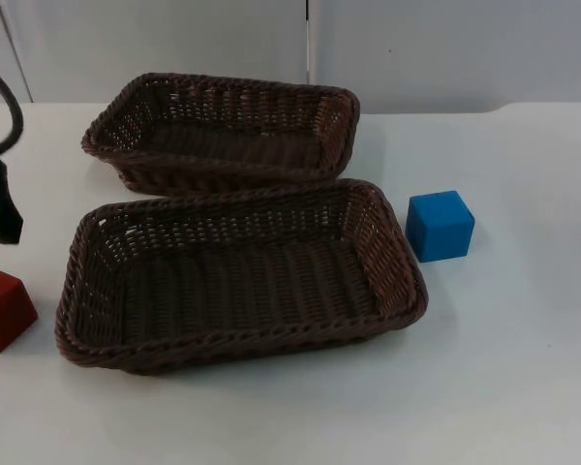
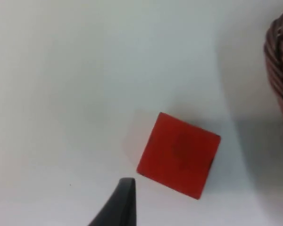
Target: Pick up one cube with the left hand and place it into the upper basket. Pick up one cube with the right hand and place it into the lower basket.
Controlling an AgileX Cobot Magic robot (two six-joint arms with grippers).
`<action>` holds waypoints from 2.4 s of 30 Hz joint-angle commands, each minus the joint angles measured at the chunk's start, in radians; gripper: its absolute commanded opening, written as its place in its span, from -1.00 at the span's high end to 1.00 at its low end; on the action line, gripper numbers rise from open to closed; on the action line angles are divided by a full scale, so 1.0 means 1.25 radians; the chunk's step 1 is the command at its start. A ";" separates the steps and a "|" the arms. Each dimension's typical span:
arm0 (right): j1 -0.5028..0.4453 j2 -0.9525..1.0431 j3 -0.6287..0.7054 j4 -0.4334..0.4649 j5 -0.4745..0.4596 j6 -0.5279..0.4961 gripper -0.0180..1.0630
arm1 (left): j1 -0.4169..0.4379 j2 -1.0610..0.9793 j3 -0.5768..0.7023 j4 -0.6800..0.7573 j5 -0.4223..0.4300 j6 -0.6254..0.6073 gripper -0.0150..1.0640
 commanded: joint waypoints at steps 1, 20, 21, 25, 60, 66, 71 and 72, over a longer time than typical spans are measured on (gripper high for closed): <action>-0.004 0.000 -0.003 -0.009 -0.006 -0.002 -0.98 | -0.003 0.030 -0.004 0.021 -0.032 -0.011 -0.85; -0.004 0.000 -0.003 -0.009 0.020 -0.002 -0.98 | -0.003 0.199 -0.036 0.265 -0.097 0.011 -0.85; -0.004 0.000 -0.003 -0.009 0.020 -0.002 -0.98 | -0.003 0.212 -0.042 0.268 -0.095 0.011 -0.85; -0.004 0.000 -0.003 -0.009 0.030 -0.002 -0.98 | -0.003 0.251 -0.056 0.299 -0.094 0.016 -0.85; -0.004 0.000 -0.003 -0.009 0.061 -0.002 -0.98 | 0.045 0.383 -0.103 0.315 -0.145 0.051 -0.34; -0.004 0.000 -0.003 -0.009 0.063 -0.002 -0.98 | 0.045 0.347 -0.103 0.312 -0.091 0.051 0.93; -0.004 0.000 -0.003 -0.009 0.064 -0.002 -0.98 | 0.045 0.264 -0.103 0.302 -0.032 0.015 0.98; -0.004 0.000 -0.003 -0.009 0.064 -0.002 -0.98 | 0.045 0.239 -0.103 0.302 -0.024 0.002 0.98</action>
